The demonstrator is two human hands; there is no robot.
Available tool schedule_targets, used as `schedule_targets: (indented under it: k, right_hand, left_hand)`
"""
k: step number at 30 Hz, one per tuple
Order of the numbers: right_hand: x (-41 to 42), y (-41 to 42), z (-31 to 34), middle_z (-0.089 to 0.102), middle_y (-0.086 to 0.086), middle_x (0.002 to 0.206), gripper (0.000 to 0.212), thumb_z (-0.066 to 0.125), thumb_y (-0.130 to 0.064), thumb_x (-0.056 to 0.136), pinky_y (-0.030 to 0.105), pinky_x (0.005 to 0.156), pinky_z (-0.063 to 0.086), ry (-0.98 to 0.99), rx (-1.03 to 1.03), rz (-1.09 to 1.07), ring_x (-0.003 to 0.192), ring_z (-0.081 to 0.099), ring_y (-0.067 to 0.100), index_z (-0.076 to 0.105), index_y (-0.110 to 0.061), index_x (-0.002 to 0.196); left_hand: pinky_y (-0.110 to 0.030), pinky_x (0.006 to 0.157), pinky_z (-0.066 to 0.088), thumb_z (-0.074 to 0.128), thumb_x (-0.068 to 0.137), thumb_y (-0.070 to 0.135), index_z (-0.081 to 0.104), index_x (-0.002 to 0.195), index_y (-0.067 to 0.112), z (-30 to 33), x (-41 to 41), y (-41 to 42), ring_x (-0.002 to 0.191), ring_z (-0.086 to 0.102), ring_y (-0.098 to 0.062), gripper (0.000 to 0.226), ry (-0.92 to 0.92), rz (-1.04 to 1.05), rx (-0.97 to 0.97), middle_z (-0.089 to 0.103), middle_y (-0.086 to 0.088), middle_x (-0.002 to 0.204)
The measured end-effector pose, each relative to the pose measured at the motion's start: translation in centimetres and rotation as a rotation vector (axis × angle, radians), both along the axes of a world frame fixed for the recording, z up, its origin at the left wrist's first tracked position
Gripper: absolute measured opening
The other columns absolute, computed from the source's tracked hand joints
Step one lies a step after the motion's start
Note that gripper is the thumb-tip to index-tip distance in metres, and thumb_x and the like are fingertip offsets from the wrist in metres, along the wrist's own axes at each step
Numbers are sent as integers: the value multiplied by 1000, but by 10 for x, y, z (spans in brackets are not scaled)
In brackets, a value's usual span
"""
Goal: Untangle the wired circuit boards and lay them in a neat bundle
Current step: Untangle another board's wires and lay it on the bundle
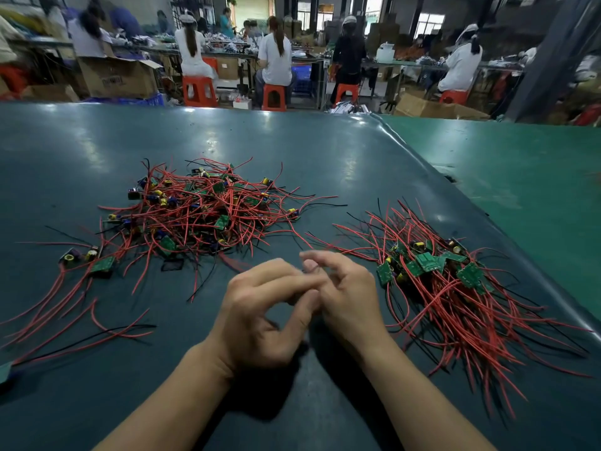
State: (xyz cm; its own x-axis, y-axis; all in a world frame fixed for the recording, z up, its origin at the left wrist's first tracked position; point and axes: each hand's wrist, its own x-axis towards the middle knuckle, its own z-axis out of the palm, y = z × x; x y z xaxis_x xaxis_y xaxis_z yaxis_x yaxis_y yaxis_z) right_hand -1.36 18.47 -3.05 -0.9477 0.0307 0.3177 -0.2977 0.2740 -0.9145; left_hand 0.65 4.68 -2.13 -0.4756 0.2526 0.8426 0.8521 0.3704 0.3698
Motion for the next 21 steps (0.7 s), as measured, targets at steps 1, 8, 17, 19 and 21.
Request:
schedule_targets:
  k: [1,8,17,19,21]
  right_hand:
    - [0,0,2,69,3,83,19,62,-2,93,25,55,54,0,-66,-35,60,64,8,71,-17,100]
    - [-4,8,20,71,10,73,26,57,9,91,20,48,50,-49,-809,-96,52,63,13,52,-13,104]
    - [4,2,23,73,9,80,25,61,9,87,21,47,50,-120,-798,68,54,64,15,50,-12,95]
    - [3,1,22,71,9,80,27,64,4,87,22,44,50,-153,-833,2,52,65,18,45,-13,96]
    - [5,1,22,67,9,75,24,70,-13,85,22,41,48,-256,-760,4,48,62,17,48,-11,94]
  left_hand:
    - [-31,63,49,63,85,7,68,112,1,1,1,0,64,57,-20,28,-23,10,38,66,-4,81]
    - [-26,45,41,57,93,36,64,62,10,-5,0,0,44,55,-13,41,-346,49,52,59,1,51]
    - [-18,37,39,59,84,33,65,85,3,3,-11,7,39,50,-10,30,-845,-80,646,69,-6,65]
    - [-18,41,40,59,85,26,64,90,6,5,-13,6,41,51,-10,21,-864,-123,765,71,-8,71]
    - [-19,42,42,57,91,17,63,94,8,4,-14,4,43,52,-11,11,-863,-108,815,72,-9,74]
